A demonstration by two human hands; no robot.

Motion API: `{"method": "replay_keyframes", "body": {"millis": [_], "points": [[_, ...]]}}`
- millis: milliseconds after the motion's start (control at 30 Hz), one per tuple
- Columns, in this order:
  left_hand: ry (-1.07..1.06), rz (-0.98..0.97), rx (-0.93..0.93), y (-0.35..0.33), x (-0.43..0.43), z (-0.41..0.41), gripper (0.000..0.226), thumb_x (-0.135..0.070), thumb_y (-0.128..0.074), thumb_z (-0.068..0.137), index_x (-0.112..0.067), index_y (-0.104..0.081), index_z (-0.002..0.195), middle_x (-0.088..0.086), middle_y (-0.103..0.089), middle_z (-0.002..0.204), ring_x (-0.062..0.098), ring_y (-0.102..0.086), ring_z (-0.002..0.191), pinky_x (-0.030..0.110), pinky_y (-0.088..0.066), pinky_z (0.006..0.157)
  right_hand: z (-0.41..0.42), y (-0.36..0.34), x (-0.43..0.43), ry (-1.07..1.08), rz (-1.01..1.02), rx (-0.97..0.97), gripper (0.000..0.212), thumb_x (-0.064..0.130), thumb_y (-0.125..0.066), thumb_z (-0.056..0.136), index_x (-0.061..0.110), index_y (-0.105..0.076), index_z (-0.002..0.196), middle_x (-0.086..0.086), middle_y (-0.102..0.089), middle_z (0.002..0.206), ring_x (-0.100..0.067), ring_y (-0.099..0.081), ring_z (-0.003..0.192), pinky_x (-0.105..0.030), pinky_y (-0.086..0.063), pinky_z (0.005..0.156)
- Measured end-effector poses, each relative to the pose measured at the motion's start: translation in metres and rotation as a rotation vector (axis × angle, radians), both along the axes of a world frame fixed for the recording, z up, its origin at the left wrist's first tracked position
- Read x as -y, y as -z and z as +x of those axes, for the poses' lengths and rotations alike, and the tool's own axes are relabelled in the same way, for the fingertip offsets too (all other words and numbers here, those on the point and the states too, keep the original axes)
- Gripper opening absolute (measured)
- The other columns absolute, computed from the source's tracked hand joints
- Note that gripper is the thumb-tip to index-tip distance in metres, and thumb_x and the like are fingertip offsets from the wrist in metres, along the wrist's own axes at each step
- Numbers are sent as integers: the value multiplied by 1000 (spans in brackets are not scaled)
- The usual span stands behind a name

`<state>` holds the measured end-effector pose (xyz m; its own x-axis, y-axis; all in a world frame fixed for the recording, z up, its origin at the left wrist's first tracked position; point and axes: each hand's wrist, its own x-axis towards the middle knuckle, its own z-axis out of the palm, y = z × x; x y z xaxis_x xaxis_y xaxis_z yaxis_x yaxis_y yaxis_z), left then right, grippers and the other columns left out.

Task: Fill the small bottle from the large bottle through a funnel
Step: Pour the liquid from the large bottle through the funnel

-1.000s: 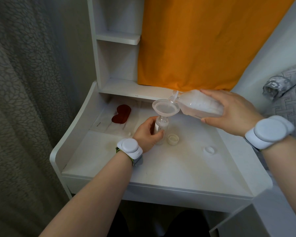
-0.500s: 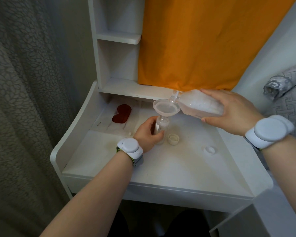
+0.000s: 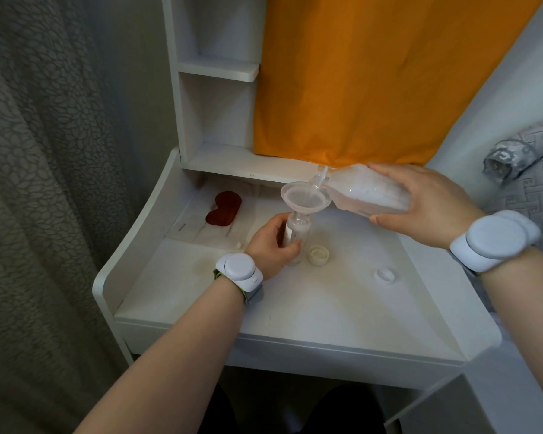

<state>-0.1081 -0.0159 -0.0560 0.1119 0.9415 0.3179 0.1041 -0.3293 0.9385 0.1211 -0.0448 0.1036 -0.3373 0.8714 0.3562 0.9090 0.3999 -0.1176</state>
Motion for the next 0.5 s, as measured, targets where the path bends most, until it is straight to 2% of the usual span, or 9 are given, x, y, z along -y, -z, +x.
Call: {"method": "replay_keyframes", "body": {"millis": [133, 300, 433, 500], "points": [[2, 3, -4, 0, -1, 0, 43, -20, -61, 72, -28, -50, 113, -11, -62, 94, -4, -58, 79, 15, -46, 75, 0, 0, 0, 0, -2, 3, 78, 39, -73, 70, 43, -34, 137, 4, -50, 136, -27, -45, 124, -43, -42, 95], [7, -2, 2, 0, 0, 0, 43, -19, -61, 73, -28, -49, 113, -12, -62, 95, -7, -58, 79, 12, -46, 74, 1, -1, 0, 4, 2, 1, 77, 40, -73, 70, 43, -34, 137, 5, -49, 137, -27, -44, 124, -43, -42, 95], [15, -2, 8, 0, 0, 0, 44, -13, -62, 75, -24, -49, 116, -9, -62, 99, 6, -60, 90, 16, -48, 80, 1, -1, 0, 5, 2, 5, 77, 41, -72, 70, 43, -34, 137, 5, -49, 137, -26, -44, 124, -43, -42, 96], [13, -2, 4, 0, 0, -1, 44, -12, -62, 76, -23, -49, 116, -5, -62, 101, 6, -60, 91, 20, -48, 82, 1, -2, 0, 5, 3, 9, 77, 41, -72, 70, 44, -33, 137, 6, -49, 138, -26, -44, 124, -43, -42, 96]]}}
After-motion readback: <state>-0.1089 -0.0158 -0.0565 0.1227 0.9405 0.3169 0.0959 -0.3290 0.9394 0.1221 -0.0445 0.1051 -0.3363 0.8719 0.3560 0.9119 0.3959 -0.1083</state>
